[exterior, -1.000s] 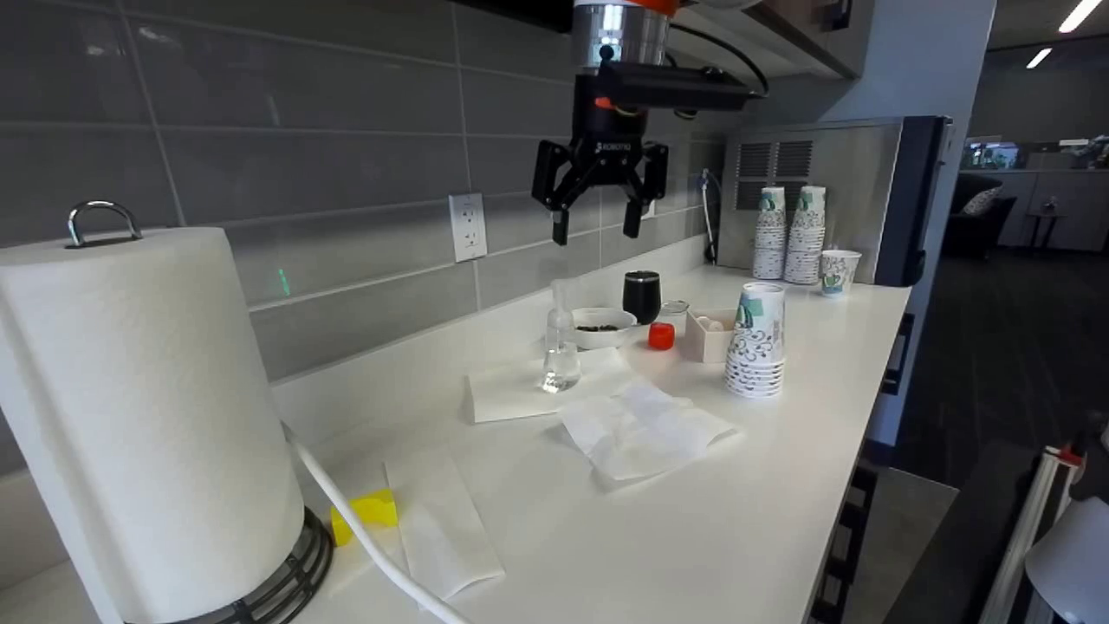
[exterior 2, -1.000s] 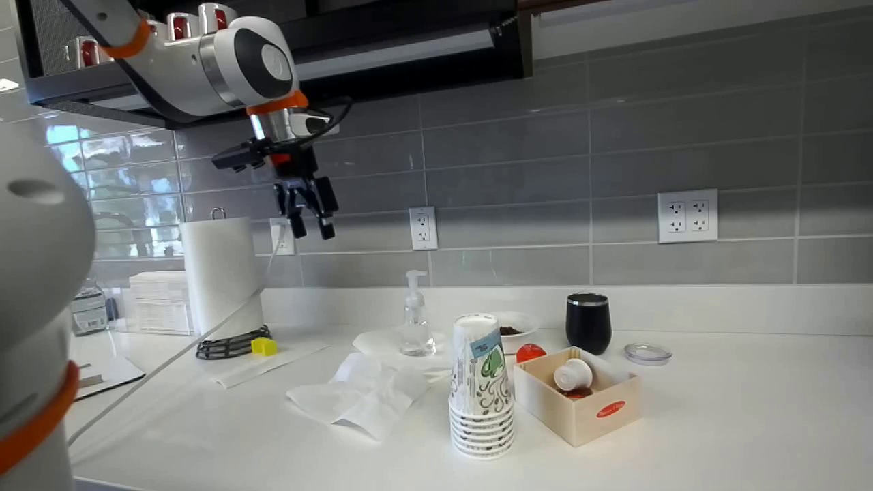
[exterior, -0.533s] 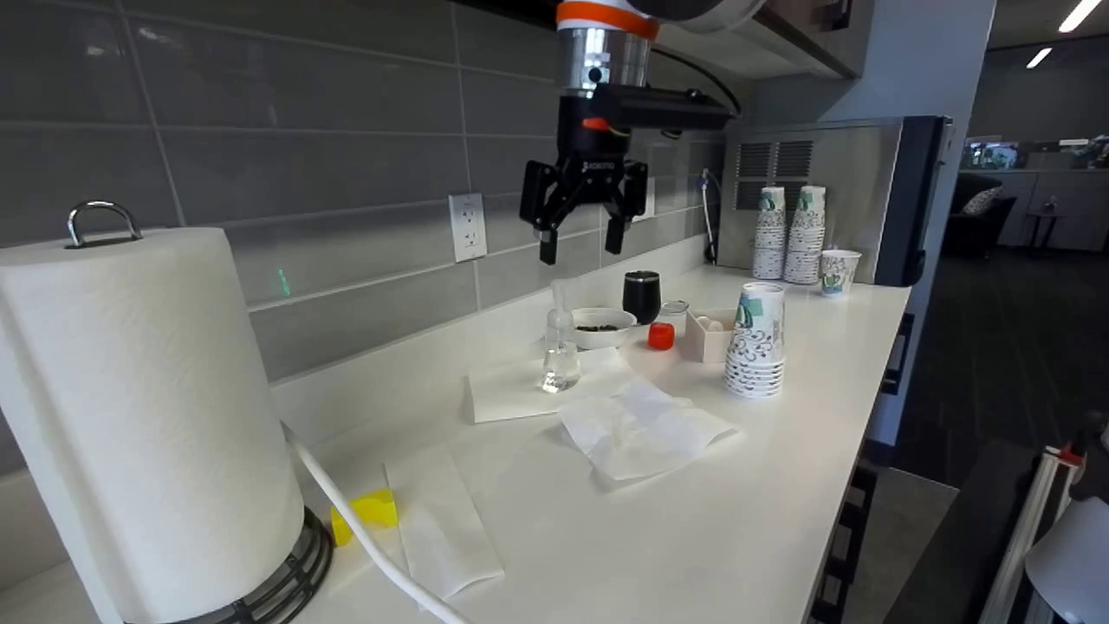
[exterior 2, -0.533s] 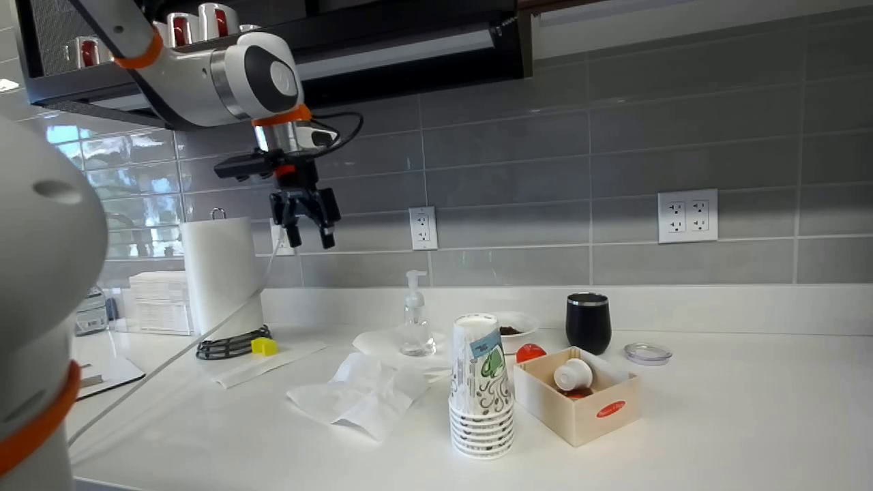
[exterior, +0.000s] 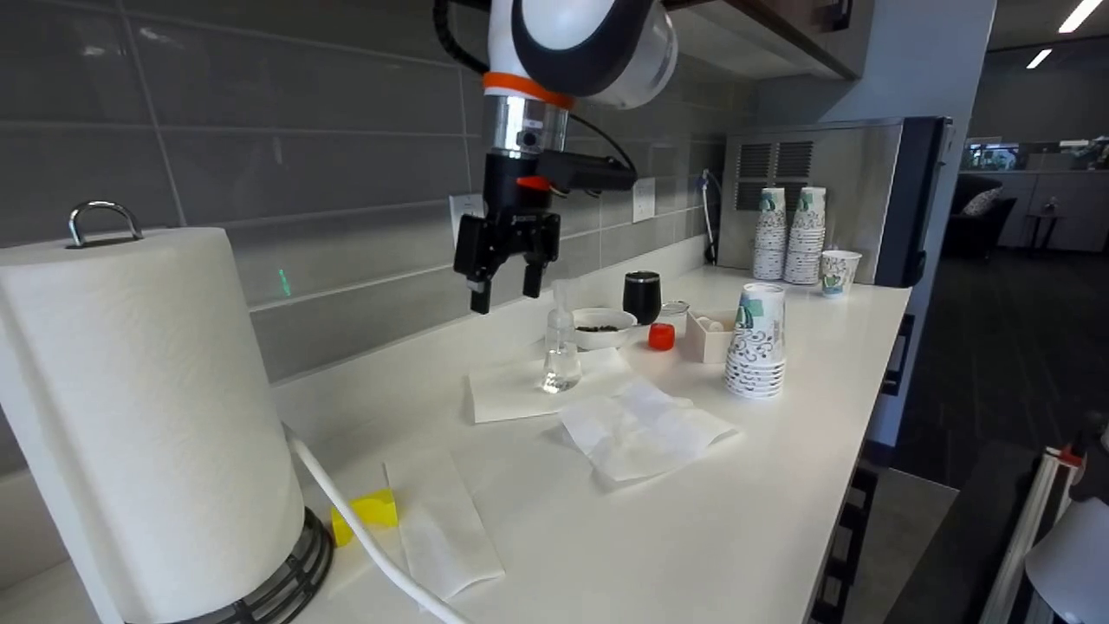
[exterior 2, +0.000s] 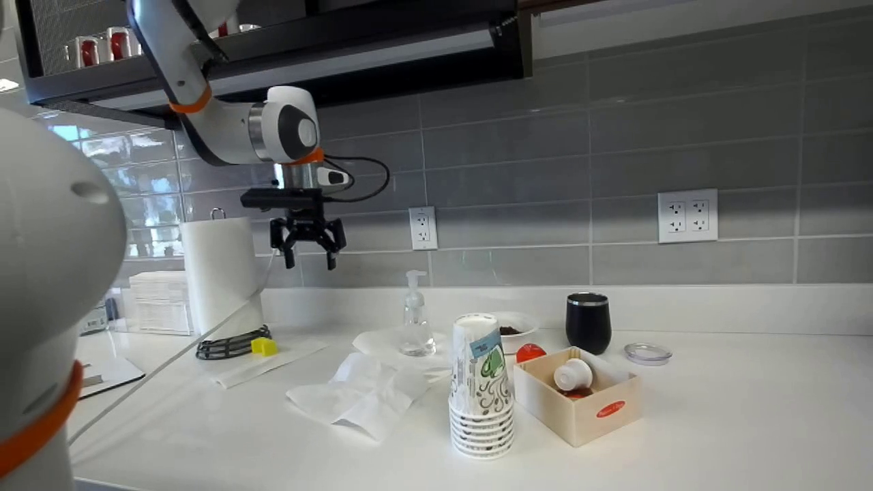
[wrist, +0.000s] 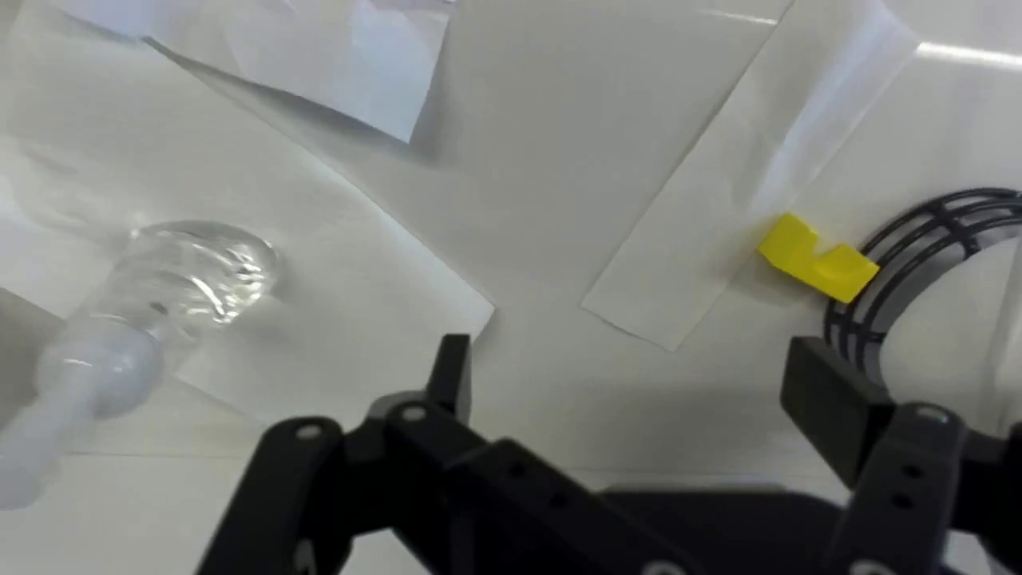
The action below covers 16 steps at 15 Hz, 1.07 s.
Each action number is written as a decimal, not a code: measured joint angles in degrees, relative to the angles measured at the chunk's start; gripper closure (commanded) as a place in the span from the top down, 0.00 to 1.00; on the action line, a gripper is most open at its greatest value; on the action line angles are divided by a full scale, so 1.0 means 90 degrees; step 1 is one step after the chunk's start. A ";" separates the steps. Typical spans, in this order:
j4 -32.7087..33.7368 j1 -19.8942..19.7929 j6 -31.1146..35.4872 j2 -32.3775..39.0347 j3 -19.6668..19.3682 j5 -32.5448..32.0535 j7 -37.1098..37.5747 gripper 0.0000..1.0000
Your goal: Put the yellow object in the brown box
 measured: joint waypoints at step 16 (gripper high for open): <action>0.1476 0.0574 -0.0053 0.2399 0.0598 -0.0091 -0.4478 1.00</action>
